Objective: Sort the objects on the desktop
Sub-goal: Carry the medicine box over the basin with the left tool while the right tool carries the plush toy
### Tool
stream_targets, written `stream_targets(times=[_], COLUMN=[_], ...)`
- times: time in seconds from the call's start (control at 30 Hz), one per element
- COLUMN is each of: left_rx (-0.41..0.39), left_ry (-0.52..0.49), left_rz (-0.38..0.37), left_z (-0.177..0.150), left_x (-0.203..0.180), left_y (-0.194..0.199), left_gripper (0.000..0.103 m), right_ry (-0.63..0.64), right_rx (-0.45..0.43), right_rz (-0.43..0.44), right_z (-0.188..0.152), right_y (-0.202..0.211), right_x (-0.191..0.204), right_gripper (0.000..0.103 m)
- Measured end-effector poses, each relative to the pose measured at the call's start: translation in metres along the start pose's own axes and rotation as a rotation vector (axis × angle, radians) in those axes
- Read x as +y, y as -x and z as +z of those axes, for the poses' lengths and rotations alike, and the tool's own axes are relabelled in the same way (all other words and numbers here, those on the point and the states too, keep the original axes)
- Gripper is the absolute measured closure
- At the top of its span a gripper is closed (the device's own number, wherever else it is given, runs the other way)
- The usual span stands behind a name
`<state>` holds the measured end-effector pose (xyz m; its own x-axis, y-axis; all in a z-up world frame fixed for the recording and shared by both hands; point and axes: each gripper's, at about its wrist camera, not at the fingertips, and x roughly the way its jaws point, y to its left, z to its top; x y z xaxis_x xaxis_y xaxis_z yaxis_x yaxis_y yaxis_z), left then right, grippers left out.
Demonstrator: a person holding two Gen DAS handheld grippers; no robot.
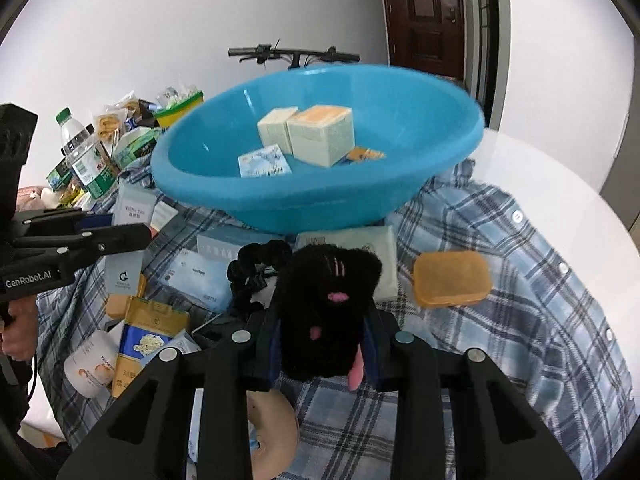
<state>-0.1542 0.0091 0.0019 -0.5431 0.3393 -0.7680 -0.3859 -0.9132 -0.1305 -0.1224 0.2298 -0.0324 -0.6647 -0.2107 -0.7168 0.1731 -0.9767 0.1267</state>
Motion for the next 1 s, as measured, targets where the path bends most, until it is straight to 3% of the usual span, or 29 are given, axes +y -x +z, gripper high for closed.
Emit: stream_targets(times=[0.23, 0.37, 0.63, 1.0], left_rx=[-0.114, -0.249, -0.458, -0.553], left_ry=[0.013, 0.011, 0.003, 0.017], left_rz=[0.063, 0.159, 0.213, 0.211], left_z=[-0.001, 0.001, 0.01, 0.02], left_x=[0.0, -0.005, -0.018, -0.02], left_y=[0.022, 0.045, 0.09, 0.121], left_gripper=[0.074, 0.074, 0.074, 0.074], right_ry=[0.008, -0.013, -0.013, 0.028], right_rx=[-0.106, -0.193, -0.352, -0.49], right_rz=[-0.072, -0.105, -0.163, -0.207], right_z=[0.005, 0.01, 0.023, 0.041], right_y=[0.027, 0.046, 0.082, 0.118], right_x=[0.005, 0.007, 0.021, 0.042], right_gripper=[0.072, 0.072, 0.071, 0.071])
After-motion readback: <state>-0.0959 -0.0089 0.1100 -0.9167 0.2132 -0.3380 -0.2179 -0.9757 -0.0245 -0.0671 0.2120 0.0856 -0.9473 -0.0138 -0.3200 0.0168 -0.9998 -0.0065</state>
